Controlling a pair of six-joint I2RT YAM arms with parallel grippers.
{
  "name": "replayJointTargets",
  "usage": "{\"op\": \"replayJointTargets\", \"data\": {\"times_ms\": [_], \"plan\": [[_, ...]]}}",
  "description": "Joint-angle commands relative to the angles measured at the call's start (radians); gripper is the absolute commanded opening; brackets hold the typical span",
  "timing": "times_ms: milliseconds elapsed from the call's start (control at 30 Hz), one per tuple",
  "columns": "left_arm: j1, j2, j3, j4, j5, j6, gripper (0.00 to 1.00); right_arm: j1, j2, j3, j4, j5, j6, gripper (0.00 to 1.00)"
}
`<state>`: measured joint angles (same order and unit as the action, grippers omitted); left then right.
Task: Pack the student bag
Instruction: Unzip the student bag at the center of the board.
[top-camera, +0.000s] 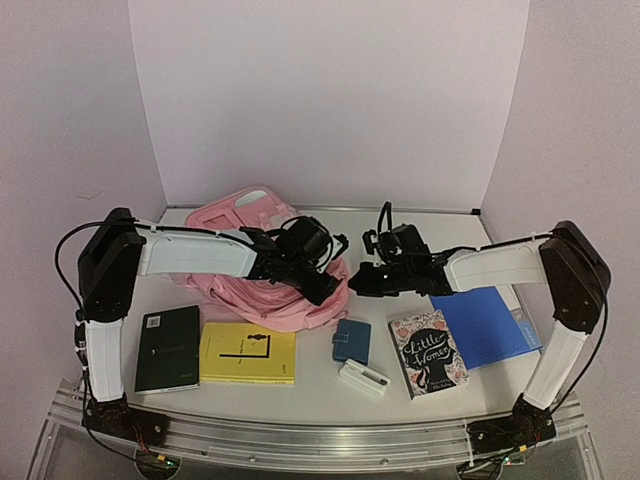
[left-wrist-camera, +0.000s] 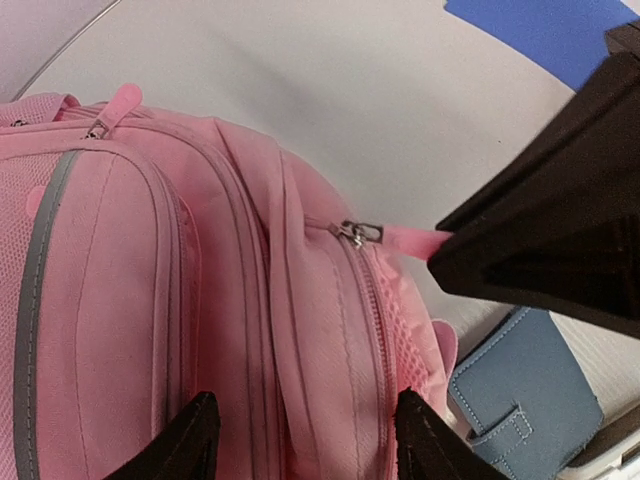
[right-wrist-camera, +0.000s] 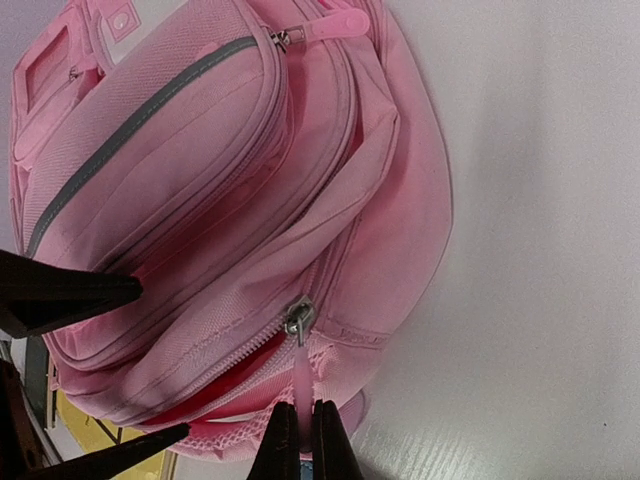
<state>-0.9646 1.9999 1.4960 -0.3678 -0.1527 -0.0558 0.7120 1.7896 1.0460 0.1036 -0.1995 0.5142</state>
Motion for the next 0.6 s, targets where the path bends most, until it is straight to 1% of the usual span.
{"op": "replayJointTargets", "data": {"times_ms": [0,100,167,200,233,300,433,567], "plan": [[-0.006,0.035,0.083,-0.036,-0.070,-0.013,0.48,-0.003,-0.081,-0.010,0.045,0.013,0.008,0.00],[-0.006,0.028,0.084,-0.037,-0.086,-0.011,0.25,-0.002,-0.101,-0.018,0.045,0.035,0.021,0.00],[-0.007,0.003,0.085,-0.041,-0.091,-0.006,0.06,-0.003,-0.116,-0.015,0.033,0.063,0.035,0.00],[-0.007,-0.010,0.087,-0.044,-0.089,-0.001,0.02,-0.004,-0.124,-0.013,0.025,0.067,0.036,0.00],[-0.007,-0.025,0.090,-0.048,-0.084,0.006,0.00,-0.004,-0.133,-0.010,0.019,0.069,0.037,0.00],[-0.007,-0.061,0.114,-0.074,-0.075,0.036,0.00,-0.009,-0.149,0.001,0.004,0.066,0.036,0.00],[-0.007,-0.128,0.217,-0.199,-0.060,0.137,0.00,-0.038,-0.174,0.030,-0.055,0.062,0.030,0.00],[-0.007,-0.184,0.306,-0.335,0.031,0.242,0.00,-0.076,-0.209,0.045,-0.088,0.022,0.025,0.00]]}}
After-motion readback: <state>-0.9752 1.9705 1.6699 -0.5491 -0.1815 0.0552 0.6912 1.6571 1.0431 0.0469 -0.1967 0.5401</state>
